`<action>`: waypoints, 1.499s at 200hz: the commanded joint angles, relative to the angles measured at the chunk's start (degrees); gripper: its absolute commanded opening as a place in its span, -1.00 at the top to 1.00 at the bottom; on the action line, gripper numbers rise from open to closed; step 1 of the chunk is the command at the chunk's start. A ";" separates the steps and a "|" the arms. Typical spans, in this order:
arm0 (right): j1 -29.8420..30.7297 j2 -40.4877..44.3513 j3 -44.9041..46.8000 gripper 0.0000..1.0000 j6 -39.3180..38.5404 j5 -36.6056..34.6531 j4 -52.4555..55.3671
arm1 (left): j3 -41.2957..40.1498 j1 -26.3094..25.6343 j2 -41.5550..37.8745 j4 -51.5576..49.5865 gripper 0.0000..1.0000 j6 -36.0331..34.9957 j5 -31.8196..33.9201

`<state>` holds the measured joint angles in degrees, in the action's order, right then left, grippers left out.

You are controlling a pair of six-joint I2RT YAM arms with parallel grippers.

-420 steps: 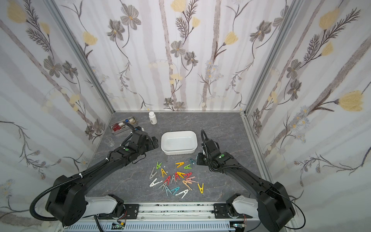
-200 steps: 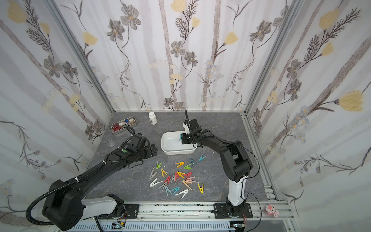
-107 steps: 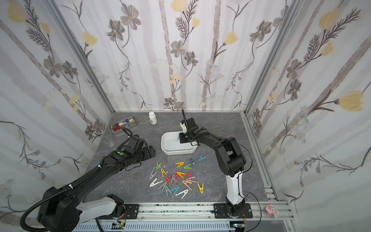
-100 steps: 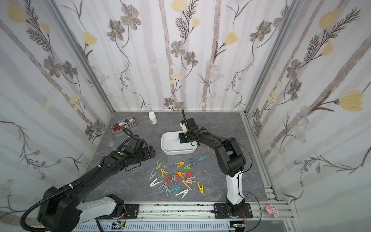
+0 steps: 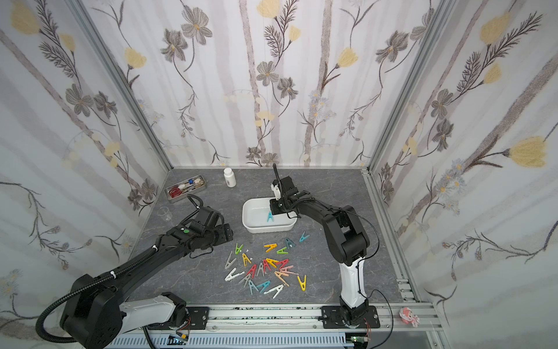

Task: Put the clothespins into the storage box
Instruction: Place the clothespin in the storage box, then pick up the clothespin from the center of the board.

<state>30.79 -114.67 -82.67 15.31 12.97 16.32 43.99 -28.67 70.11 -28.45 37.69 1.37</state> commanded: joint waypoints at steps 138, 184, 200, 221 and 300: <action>7.42 22.84 15.39 0.70 3.30 -0.68 -4.60 | -5.94 -4.18 5.56 3.69 0.14 -0.60 -2.60; 8.65 26.08 17.28 0.79 4.02 -0.67 -5.45 | -6.20 -4.82 8.92 4.98 0.19 -1.82 -1.90; 8.94 26.34 18.10 0.79 4.57 -0.64 -6.21 | -6.15 -4.96 9.72 5.23 0.21 -1.98 -1.79; 9.39 26.52 19.03 0.79 5.21 0.13 -7.22 | -6.28 -5.16 10.42 5.69 0.26 -2.06 -1.62; 10.26 26.01 19.66 0.79 5.49 0.48 -8.11 | -7.03 -5.52 12.42 6.57 0.45 -2.14 -1.54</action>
<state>40.97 -88.71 -63.18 20.34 13.15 10.52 37.63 -34.11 81.82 -21.58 35.75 -0.03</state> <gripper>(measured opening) 0.103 0.289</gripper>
